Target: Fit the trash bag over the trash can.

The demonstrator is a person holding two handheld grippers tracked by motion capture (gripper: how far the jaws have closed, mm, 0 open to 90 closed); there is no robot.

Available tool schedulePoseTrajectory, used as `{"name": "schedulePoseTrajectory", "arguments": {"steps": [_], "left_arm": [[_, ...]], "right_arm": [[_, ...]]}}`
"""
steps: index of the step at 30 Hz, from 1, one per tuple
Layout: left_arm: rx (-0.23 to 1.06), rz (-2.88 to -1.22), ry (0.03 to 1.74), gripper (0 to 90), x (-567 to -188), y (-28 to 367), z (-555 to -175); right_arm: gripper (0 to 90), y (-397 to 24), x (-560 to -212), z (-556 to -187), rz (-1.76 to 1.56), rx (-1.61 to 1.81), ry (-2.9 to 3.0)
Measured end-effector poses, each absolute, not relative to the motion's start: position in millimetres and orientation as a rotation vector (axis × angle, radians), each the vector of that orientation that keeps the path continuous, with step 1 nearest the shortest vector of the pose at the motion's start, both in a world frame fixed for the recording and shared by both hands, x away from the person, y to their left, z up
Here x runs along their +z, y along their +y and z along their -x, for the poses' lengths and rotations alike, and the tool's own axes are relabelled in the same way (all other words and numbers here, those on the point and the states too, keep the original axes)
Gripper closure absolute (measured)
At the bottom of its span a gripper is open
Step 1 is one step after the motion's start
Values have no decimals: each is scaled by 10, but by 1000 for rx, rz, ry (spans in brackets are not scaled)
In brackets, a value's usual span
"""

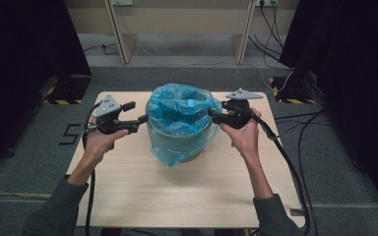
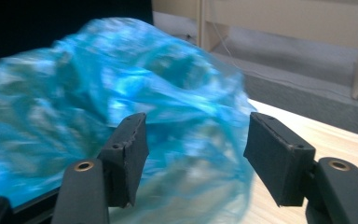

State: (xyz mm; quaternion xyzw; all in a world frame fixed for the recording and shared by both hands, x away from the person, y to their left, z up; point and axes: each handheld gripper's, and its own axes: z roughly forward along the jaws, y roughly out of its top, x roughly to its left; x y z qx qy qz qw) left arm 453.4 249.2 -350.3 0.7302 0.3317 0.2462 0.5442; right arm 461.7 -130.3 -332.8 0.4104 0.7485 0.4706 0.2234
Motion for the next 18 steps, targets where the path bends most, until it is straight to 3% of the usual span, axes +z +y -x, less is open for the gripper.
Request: {"name": "schedulePoseTrajectory", "arguments": {"steps": [6,18], "left_arm": [[560,-1780,821,297,-3639,2438,-4684],[642,-1782,752,298,-3649,2273,-4316]], "right_arm": [[366,-1192,-3324,-4450,-1104,1259,2100],[428,-1338,-3401,-4749,-1147,1219,2118]]}}
